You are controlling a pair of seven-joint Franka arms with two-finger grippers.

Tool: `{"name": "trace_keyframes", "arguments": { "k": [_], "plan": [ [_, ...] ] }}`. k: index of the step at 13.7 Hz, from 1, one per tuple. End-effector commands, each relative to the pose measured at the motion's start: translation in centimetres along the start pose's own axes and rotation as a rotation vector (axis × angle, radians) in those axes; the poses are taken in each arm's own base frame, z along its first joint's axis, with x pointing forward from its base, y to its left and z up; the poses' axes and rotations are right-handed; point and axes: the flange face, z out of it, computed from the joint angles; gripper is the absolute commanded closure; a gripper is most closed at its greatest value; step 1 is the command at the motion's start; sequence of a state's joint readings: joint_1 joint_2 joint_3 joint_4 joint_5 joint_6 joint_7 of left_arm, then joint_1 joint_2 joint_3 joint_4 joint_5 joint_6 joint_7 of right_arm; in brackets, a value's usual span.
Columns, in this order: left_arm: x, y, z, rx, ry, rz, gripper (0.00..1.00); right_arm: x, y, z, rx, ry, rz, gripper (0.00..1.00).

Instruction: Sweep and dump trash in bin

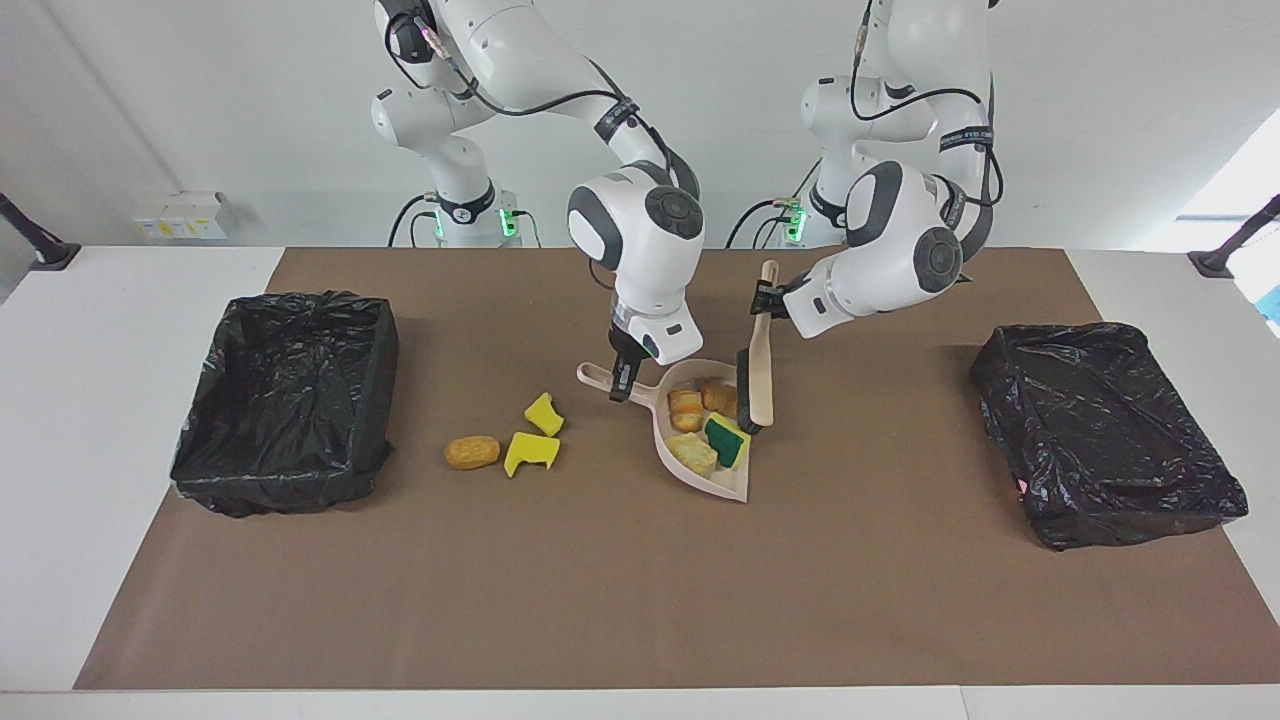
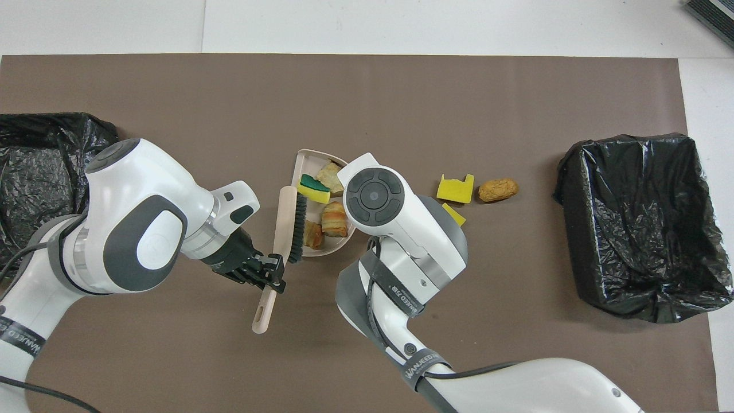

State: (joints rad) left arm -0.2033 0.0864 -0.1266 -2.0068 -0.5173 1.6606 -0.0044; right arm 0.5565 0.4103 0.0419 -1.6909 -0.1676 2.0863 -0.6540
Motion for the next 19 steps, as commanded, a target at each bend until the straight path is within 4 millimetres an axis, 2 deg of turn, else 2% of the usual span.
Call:
{"name": "trace_keyframes", "arguments": {
  "k": [1, 3, 5, 7, 8, 10, 13, 15, 17, 19],
  "plan": [
    [-3.3, 0.1, -2.9, 0.044, -0.004, -0.044, 1.0, 0.4, -0.6, -0.5, 0.012, 0.046, 0.085, 1.0],
    [-5.6, 0.2, -4.3, 0.104, -0.015, -0.037, 1.0, 0.2, -0.1, -1.2, 0.003, 0.055, 0.08, 1.0],
    [-6.2, -0.3, -5.1, 0.102, -0.018, -0.068, 1.0, -0.3, 0.3, -2.2, -0.005, 0.065, 0.075, 1.0],
    [-6.5, -0.2, -4.9, 0.106, -0.024, -0.081, 1.0, -1.0, 0.7, -3.9, -0.017, 0.08, 0.081, 1.0],
    [-7.2, 0.2, -4.6, 0.13, -0.032, -0.123, 1.0, -1.7, 1.1, -4.9, -0.023, 0.086, 0.088, 1.0],
    [-7.3, 1.2, -4.0, 0.158, -0.017, -0.236, 1.0, -3.6, 2.5, -6.7, -0.041, 0.098, 0.087, 1.0],
    [-8.0, 3.0, -2.5, 0.207, -0.017, -0.292, 1.0, -8.4, 5.4, -9.4, -0.055, 0.092, 0.072, 1.0],
    [-9.0, 2.7, -1.2, 0.214, -0.001, -0.292, 1.0, -11.9, 7.7, -10.3, -0.036, 0.082, 0.045, 1.0],
    [-10.2, 4.5, 1.6, 0.222, 0.108, -0.254, 1.0, -16.0, 10.2, -11.8, -0.005, 0.105, -0.005, 1.0],
    [-10.2, 7.7, 4.3, 0.229, 0.176, -0.264, 1.0, -21.7, 13.2, -11.8, 0.011, 0.112, -0.041, 1.0]
  ]
}}
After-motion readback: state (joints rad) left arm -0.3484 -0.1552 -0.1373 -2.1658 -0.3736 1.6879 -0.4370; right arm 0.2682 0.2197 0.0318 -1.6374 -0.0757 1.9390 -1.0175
